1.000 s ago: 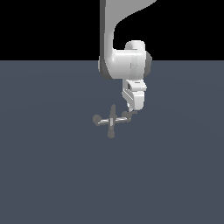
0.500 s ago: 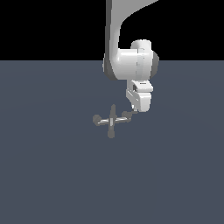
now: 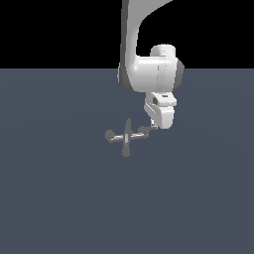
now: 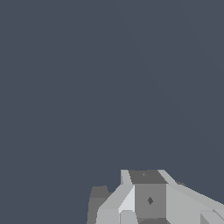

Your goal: Turn on the faucet by rotating a designated handle.

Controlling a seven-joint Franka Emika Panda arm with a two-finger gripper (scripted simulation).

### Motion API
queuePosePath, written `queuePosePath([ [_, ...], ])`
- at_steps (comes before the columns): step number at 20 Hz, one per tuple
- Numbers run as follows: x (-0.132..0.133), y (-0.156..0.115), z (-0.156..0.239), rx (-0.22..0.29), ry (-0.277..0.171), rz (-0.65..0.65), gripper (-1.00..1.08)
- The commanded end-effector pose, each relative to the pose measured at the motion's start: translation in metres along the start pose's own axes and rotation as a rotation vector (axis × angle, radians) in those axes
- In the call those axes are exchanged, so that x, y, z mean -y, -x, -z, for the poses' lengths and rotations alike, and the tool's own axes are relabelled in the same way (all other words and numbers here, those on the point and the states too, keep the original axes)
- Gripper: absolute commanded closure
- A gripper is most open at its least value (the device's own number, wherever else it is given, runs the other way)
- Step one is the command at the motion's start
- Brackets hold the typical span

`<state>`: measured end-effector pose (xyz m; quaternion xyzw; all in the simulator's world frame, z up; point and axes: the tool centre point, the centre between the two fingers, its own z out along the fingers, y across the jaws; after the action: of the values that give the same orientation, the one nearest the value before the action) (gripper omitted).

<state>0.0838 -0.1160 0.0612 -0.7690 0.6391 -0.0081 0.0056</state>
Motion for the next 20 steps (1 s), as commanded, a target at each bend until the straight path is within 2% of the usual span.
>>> queuePosePath([
  [1,-0.014,0.002,0.000,0.006,0.018,-0.001,1.08],
  [5,-0.027,0.001,0.000,0.005,0.019,-0.002,1.08],
  [7,-0.017,0.001,-0.001,0.002,0.003,0.001,1.08],
  [20,-0.048,0.027,0.001,0.005,0.017,-0.002,1.08],
])
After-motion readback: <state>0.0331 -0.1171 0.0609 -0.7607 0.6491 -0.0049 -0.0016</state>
